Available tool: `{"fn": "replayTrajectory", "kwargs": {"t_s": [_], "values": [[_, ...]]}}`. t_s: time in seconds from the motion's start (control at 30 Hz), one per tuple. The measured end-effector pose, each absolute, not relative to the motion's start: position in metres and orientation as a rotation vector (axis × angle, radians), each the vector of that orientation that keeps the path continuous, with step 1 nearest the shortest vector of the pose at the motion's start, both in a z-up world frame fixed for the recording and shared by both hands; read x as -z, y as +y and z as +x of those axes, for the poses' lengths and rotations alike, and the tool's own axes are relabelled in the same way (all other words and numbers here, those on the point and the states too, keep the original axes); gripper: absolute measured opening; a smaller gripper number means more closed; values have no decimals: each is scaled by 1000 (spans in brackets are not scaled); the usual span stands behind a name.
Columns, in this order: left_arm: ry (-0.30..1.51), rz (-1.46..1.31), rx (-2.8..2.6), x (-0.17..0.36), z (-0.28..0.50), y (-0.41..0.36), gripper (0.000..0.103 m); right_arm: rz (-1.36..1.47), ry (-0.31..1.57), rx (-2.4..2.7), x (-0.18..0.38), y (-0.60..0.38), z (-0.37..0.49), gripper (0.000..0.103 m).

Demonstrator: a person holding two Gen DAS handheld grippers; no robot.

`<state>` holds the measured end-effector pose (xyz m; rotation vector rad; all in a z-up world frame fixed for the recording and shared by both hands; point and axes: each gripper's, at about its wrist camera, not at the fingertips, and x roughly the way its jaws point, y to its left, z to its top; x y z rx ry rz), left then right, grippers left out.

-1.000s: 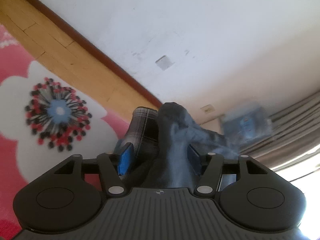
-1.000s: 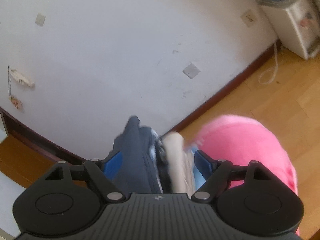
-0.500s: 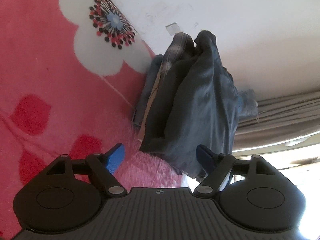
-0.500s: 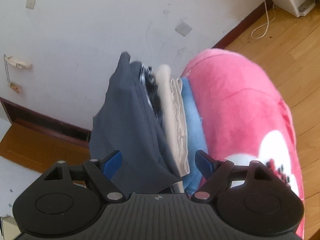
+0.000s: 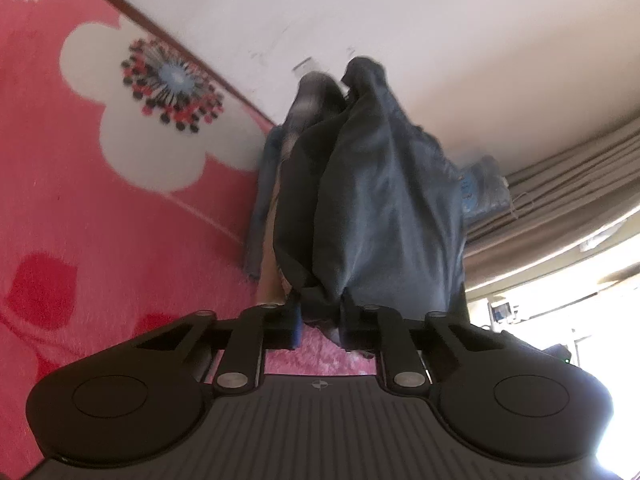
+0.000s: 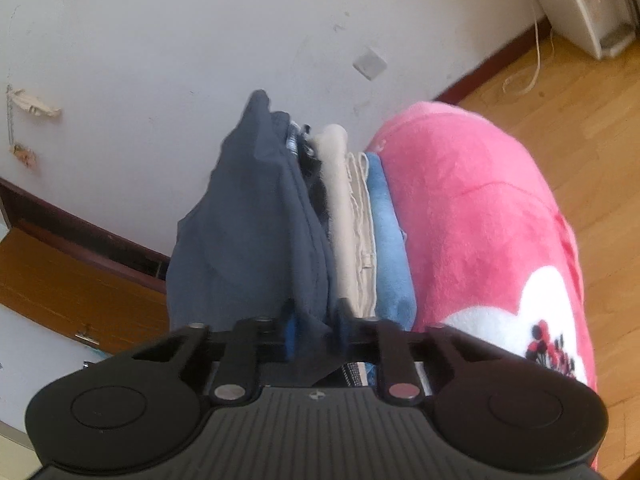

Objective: Fold clothes
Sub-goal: 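Lower the folded trousers onto the stack of folded clothes with both grippers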

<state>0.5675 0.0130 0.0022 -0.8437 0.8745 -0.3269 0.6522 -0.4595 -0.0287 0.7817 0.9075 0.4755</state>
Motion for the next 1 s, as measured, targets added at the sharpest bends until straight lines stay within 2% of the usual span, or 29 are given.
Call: {"fn": "replayTrajectory", "kwargs": {"t_s": [0.1, 0.3, 0.5, 0.6, 0.67, 0.73, 0.77, 1.0], "values": [[853, -845, 333, -7, 567, 17, 9, 759, 878, -472, 18, -456, 641, 8], [847, -834, 317, -9, 577, 24, 9, 807, 841, -480, 11, -451, 617, 7], [898, -837, 309, 6, 581, 25, 9, 872, 872, -435, 38, -450, 608, 7], [913, -848, 310, 9, 579, 26, 15, 889, 869, -423, 46, -451, 606, 7], [936, -861, 301, 9, 578, 29, 31, 909, 873, -420, 49, -453, 606, 12], [932, -864, 288, 7, 573, 33, 36, 912, 877, -385, 46, -455, 604, 31], [927, -863, 284, 6, 571, 36, 37, 904, 874, -366, 44, -457, 602, 35], [816, -805, 216, -31, 541, 52, 42, 793, 740, -255, 2, -472, 567, 37]]}}
